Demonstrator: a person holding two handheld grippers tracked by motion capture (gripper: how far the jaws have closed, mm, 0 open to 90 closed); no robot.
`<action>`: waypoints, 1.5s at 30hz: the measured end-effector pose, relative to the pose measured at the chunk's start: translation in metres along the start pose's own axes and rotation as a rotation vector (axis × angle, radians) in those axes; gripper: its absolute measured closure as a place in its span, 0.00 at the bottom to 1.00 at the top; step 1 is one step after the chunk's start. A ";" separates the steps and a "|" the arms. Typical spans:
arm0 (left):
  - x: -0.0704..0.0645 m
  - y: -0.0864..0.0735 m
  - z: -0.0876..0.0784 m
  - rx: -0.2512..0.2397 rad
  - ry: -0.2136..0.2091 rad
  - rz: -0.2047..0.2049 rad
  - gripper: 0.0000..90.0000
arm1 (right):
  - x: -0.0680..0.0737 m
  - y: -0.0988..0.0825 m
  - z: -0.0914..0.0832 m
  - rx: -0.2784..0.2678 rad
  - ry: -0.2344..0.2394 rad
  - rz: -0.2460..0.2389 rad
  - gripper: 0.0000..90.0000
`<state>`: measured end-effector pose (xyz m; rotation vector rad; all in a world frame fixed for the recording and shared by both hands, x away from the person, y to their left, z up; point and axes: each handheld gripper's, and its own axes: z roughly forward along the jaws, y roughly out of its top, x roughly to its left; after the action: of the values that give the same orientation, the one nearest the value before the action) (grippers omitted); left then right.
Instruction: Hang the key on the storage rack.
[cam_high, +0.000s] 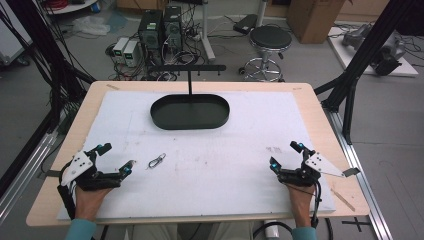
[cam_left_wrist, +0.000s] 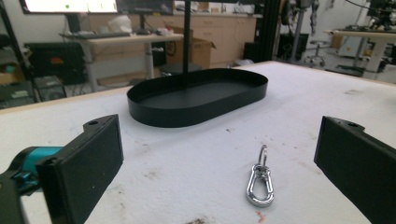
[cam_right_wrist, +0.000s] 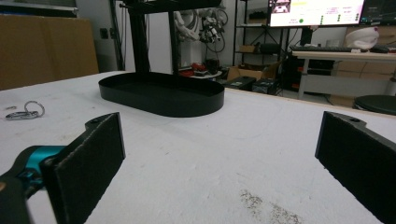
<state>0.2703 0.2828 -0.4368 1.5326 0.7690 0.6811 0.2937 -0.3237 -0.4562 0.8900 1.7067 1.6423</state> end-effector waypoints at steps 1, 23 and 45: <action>0.000 0.003 0.002 0.008 -0.002 0.002 0.02 | 0.000 0.000 0.000 0.000 0.000 -0.001 0.01; -0.003 0.049 0.052 0.265 -0.157 0.064 0.02 | 0.000 0.000 0.000 -0.003 0.002 -0.006 0.01; -0.012 0.045 0.097 0.583 -0.246 0.114 0.02 | 0.000 0.000 0.000 -0.002 0.000 -0.006 0.01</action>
<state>0.3435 0.2124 -0.4010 2.1571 0.7297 0.3470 0.2940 -0.3237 -0.4562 0.8825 1.7057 1.6401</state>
